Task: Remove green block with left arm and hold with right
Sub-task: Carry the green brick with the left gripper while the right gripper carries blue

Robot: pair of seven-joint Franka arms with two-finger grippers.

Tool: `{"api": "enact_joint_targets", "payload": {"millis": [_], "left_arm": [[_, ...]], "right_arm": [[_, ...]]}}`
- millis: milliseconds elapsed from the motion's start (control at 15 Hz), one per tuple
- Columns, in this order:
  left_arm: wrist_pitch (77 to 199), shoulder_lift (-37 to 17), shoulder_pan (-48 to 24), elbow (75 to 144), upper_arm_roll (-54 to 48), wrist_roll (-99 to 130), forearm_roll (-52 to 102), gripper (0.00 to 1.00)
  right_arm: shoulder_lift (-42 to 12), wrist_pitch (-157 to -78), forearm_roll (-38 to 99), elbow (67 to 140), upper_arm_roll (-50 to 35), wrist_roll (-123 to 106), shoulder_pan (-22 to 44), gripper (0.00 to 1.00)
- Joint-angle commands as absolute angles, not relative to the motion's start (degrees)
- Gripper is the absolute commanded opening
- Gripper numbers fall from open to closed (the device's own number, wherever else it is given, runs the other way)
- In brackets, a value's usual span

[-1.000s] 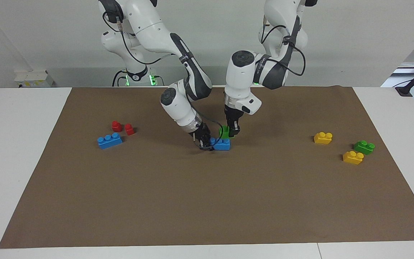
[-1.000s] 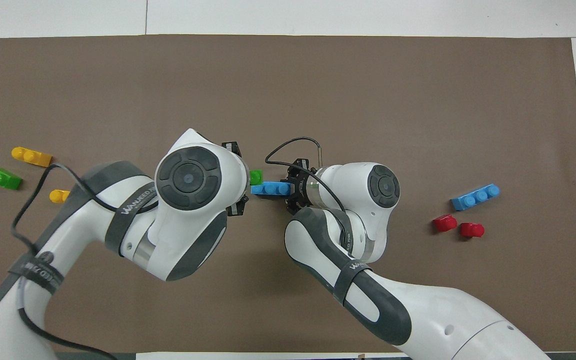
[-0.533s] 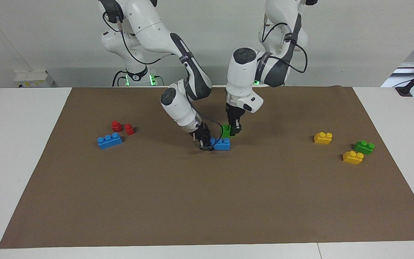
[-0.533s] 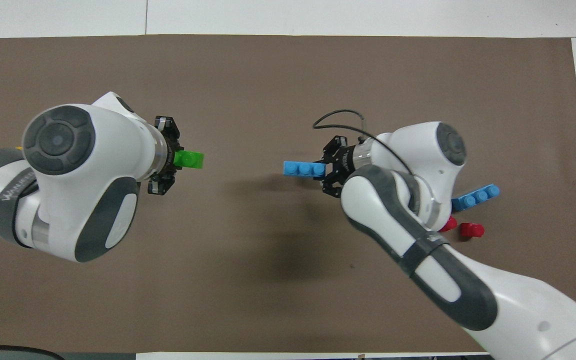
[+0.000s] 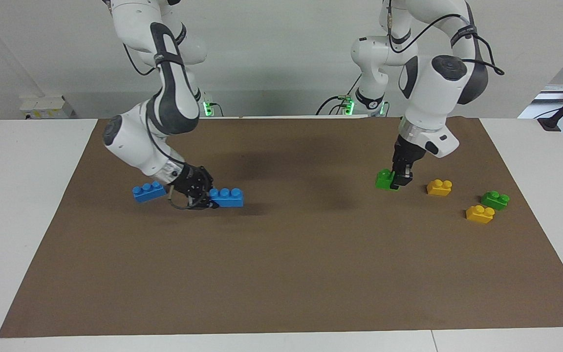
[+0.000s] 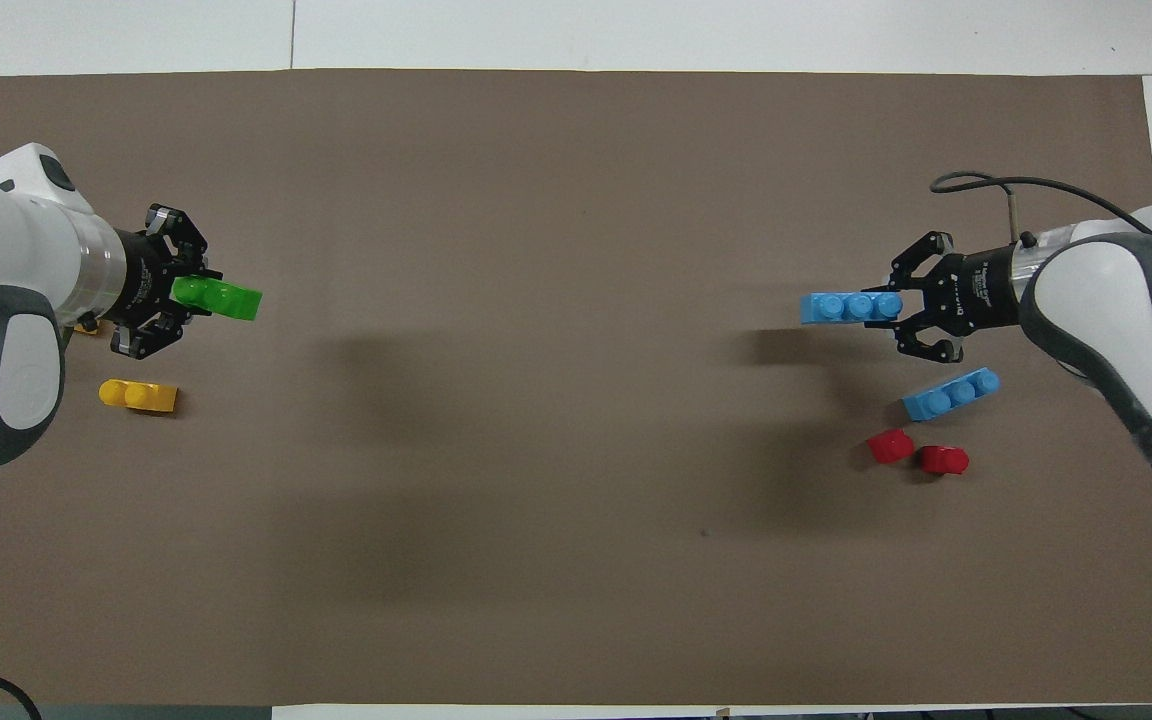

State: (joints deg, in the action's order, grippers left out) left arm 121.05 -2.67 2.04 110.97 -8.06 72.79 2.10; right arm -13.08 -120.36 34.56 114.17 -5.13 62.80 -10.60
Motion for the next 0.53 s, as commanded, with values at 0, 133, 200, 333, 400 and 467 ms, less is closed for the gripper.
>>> {"api": "enact_joint_targets", "payload": {"millis": [0, 133, 200, 333, 400, 467], "left_arm": [[124.09, -5.18, 5.70, 111.35, -8.53, 66.03, 3.25, 0.00], [126.29, -8.25, 7.99, 111.18, -8.44, 62.24, 2.90, 0.00], [128.30, -9.57, 8.35, 111.18, -8.35, 61.44, 2.64, 0.00], [130.60, -11.94, 10.89, 111.18, -8.35, 58.82, 2.55, 0.00], [131.13, -12.39, 11.16, 111.09, -8.35, 57.58, 2.55, 0.00], [131.65, -14.13, 12.03, 110.31, -8.35, 57.48, 2.37, 0.00]], "right_arm": [[-12.74, -120.15, 32.87, 115.66, -6.15, 62.40, -11.42, 0.00], [-13.79, -120.58, 32.87, 115.93, -6.15, 59.96, -12.30, 0.00], [-14.58, -120.93, 32.87, 115.93, -6.15, 58.46, -12.39, 0.00], [-15.99, -121.90, 32.87, 115.93, -6.15, 56.43, -13.01, 0.00], [-16.34, -122.77, 32.87, 115.93, -6.15, 55.64, -13.27, 0.00], [-16.78, -123.13, 32.87, 115.93, -6.15, 54.68, -13.79, 0.00]]}}
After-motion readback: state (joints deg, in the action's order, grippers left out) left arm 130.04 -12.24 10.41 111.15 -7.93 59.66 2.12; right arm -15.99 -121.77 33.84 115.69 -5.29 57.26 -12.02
